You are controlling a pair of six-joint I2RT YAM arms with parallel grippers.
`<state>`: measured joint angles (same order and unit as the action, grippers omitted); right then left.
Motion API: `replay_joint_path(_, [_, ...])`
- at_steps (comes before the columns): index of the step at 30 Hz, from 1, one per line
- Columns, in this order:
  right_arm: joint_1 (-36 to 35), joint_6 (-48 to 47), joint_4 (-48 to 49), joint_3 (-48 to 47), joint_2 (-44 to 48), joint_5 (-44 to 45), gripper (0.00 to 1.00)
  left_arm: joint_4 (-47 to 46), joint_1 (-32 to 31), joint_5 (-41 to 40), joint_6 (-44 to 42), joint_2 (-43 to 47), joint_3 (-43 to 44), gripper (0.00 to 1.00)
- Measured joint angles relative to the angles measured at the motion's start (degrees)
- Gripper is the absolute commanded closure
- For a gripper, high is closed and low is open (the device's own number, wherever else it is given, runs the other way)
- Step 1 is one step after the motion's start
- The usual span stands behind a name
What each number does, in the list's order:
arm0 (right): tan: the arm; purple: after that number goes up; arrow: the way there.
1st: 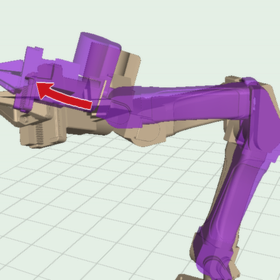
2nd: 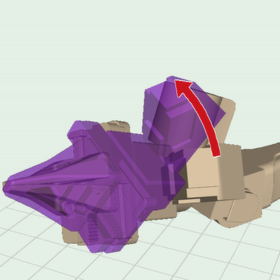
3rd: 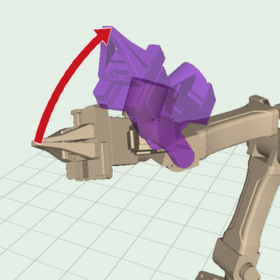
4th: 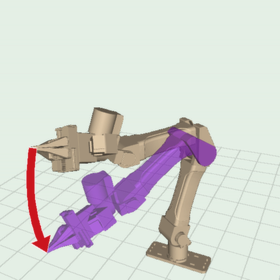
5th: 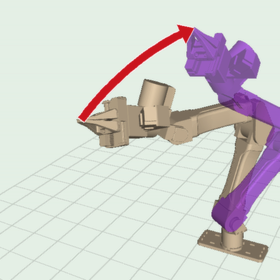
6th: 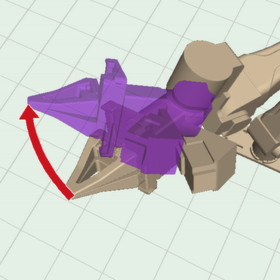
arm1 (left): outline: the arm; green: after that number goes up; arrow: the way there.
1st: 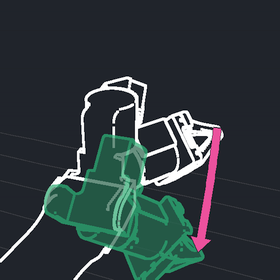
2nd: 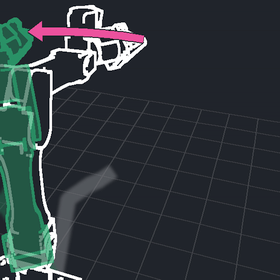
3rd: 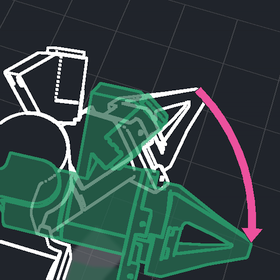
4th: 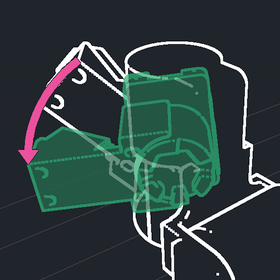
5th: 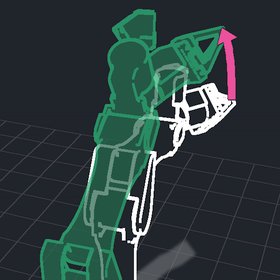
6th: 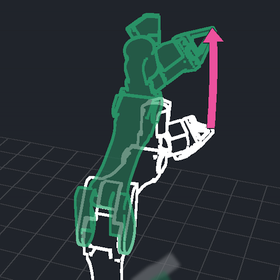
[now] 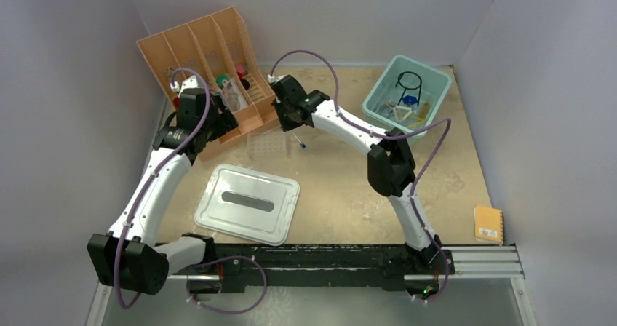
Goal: Organize the chemistry lab equipment
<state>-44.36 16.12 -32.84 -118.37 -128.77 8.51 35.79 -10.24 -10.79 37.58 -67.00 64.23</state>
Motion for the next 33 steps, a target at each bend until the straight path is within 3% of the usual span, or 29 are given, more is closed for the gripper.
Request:
replay_joint_path(15, [-0.1, -2.1, 2.4, -1.3, -3.1, -0.2, 0.91, 0.0, 0.0, -0.1, -0.8, 0.1, -0.4, 0.31])
replay_joint_path(28, [-0.4, -6.4, -8.7, -3.7, -4.0, -1.1, 0.91, 0.0, 0.0, -1.6, -2.3, 0.1, -0.4, 0.31])
replay_joint_path(33, [-0.4, -7.8, -12.1, 2.0, 0.0, -1.6, 0.92, 0.0, 0.0, -1.4, -2.3, 0.0, -0.4, 0.31])
